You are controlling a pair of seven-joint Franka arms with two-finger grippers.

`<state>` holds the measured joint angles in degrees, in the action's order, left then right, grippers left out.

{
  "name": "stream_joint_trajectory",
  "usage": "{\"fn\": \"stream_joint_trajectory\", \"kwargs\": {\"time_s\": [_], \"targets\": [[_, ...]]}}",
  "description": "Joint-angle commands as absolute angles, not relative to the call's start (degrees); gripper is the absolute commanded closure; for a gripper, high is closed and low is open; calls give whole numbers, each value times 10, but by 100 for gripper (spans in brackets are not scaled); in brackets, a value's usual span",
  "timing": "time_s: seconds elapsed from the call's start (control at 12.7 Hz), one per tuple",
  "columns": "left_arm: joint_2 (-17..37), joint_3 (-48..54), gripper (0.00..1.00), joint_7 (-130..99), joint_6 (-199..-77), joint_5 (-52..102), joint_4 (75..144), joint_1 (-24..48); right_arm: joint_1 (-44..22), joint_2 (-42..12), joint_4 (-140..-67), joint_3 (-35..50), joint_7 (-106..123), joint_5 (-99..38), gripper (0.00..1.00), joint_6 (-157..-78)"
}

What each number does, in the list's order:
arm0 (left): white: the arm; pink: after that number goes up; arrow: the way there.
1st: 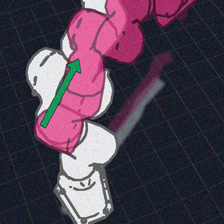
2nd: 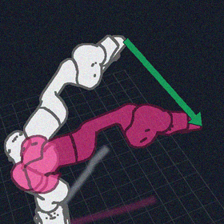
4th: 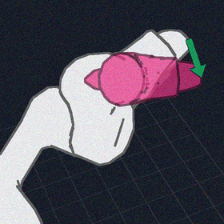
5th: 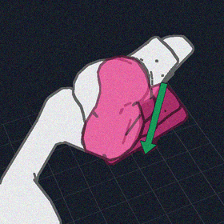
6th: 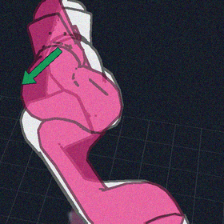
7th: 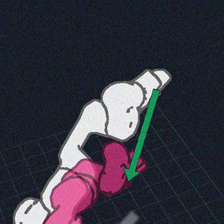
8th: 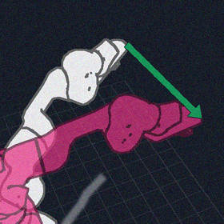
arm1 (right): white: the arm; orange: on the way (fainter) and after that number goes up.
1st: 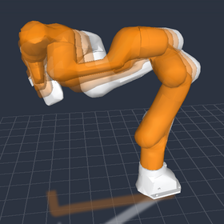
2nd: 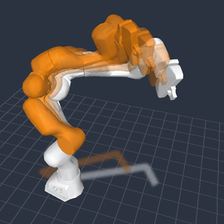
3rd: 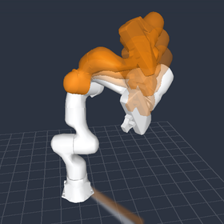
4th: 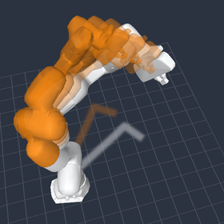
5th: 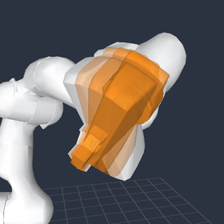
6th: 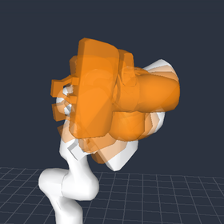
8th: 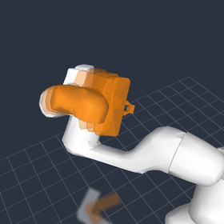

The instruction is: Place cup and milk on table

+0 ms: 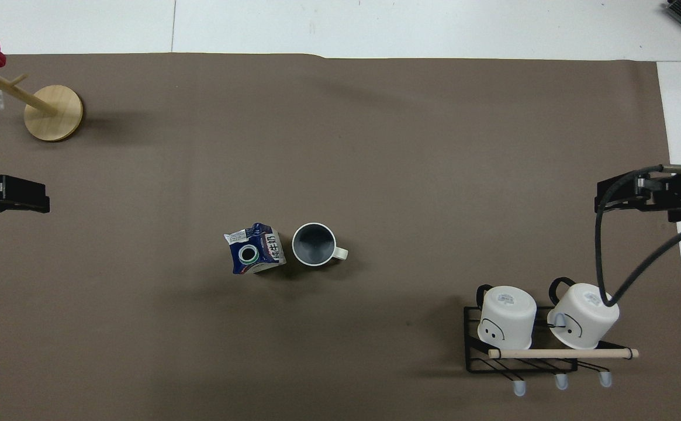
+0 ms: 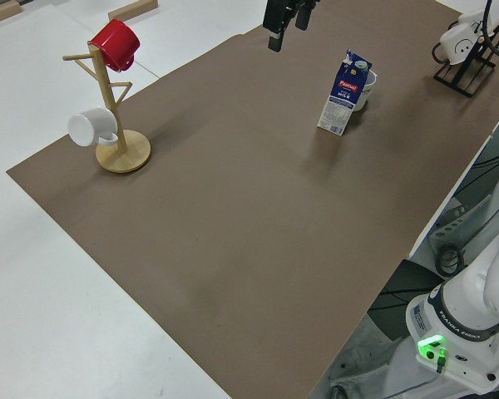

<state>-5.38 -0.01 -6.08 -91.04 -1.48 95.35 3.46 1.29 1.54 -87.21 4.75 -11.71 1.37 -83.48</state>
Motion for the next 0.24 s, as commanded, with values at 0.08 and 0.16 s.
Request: {"fn": "stream_joint_trajectory", "kwargs": {"time_s": [0.08,0.16], "targets": [[-55,3,0,-55,-888,-20,943,32,30,26,-886,53,-94,4,0,-824],[-55,4,0,-55,-883,-20,943,32,32,26,-884,53,-91,4,0,-826]]}}
